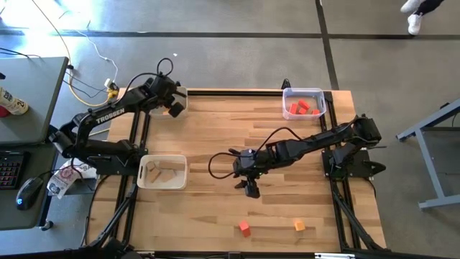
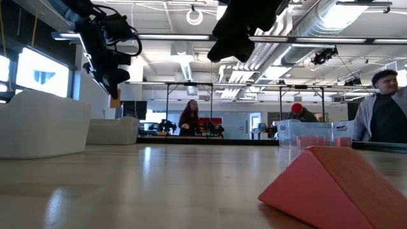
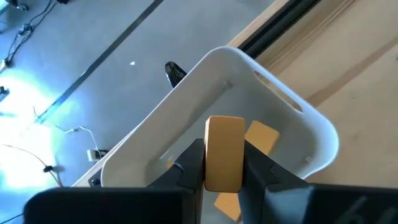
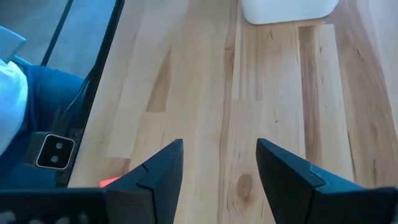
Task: Sort & place blocks by color
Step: Put the yellow block into the gray bin
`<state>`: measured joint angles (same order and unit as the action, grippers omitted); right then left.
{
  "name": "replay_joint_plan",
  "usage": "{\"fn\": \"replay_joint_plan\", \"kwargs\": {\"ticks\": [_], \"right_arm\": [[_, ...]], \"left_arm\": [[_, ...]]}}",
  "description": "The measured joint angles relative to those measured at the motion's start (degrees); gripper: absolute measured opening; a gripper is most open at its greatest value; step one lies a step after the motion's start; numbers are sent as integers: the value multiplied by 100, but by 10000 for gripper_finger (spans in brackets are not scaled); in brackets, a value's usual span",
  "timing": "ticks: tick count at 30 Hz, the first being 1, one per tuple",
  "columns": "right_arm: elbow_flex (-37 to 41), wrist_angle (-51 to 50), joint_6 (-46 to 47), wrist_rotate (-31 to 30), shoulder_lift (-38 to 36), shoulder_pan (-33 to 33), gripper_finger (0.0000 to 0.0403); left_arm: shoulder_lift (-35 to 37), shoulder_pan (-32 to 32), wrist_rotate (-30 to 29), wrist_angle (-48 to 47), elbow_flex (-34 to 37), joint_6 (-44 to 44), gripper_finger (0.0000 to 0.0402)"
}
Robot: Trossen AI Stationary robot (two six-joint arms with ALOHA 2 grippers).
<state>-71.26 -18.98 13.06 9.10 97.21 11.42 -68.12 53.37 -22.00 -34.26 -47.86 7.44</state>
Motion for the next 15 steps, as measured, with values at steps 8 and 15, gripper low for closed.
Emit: {"fn": "replay_joint_plan", "kwargs": {"ticks": [8, 15], "right_arm": [[0, 0, -2, -2, 0, 0, 187], [0, 0, 51, 0, 0, 0, 187]], "left_arm": [[-255, 61, 328, 16, 0, -133, 42], [-966, 63, 26, 333, 2, -190, 43]]}}
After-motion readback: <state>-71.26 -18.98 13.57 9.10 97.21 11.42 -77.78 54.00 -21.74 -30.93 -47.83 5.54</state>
